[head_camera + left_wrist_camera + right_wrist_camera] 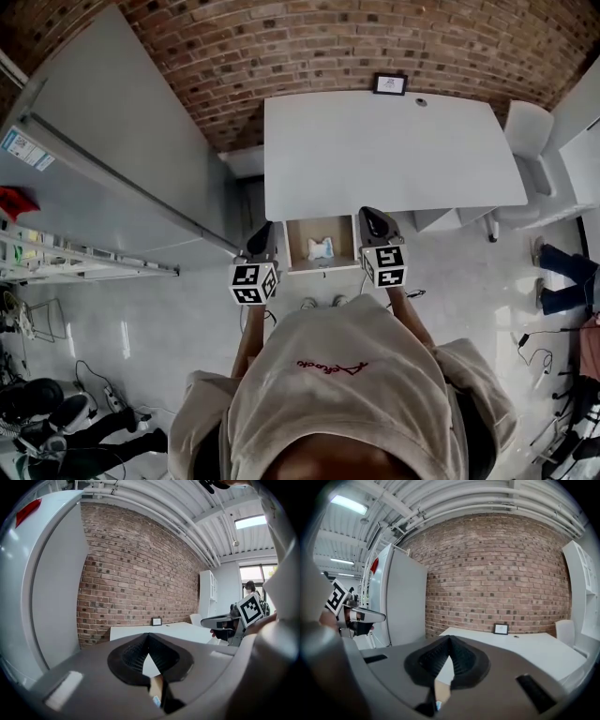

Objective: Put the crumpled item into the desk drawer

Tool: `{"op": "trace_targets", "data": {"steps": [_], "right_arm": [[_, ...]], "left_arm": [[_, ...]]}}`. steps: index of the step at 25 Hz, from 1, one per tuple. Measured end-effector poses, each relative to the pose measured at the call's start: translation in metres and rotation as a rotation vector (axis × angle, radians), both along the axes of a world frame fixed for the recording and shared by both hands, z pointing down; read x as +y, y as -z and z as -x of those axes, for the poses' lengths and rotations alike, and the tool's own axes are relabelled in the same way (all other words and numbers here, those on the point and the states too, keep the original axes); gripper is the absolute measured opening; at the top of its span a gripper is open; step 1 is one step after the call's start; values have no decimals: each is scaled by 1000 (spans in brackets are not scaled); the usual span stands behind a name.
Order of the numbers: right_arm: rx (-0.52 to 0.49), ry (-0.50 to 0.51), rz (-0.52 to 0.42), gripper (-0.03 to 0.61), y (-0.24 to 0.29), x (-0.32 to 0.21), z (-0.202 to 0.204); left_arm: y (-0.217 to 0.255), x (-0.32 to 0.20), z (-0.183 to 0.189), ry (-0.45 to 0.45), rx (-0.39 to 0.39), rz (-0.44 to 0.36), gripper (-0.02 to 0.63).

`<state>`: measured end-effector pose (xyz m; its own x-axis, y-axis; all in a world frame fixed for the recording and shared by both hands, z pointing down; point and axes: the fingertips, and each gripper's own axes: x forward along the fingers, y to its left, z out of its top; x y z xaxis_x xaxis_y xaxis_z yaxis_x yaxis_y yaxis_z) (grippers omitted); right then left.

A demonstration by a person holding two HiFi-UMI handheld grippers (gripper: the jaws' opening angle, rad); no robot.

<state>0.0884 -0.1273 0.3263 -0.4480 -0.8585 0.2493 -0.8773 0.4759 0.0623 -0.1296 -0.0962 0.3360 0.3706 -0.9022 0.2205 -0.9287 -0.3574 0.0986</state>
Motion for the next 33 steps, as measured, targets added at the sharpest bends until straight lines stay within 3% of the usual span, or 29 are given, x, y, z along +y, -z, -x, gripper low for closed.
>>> {"op": "trace_targets", "data": {"steps": [10, 33], "right_arm": [[-1, -51, 3, 12, -2, 2, -18], [2, -60, 12, 12, -3, -3, -9]], "left_arm": [[4, -2, 5, 3, -10, -15, 9], [1, -9, 9, 0, 2, 2, 9]]}}
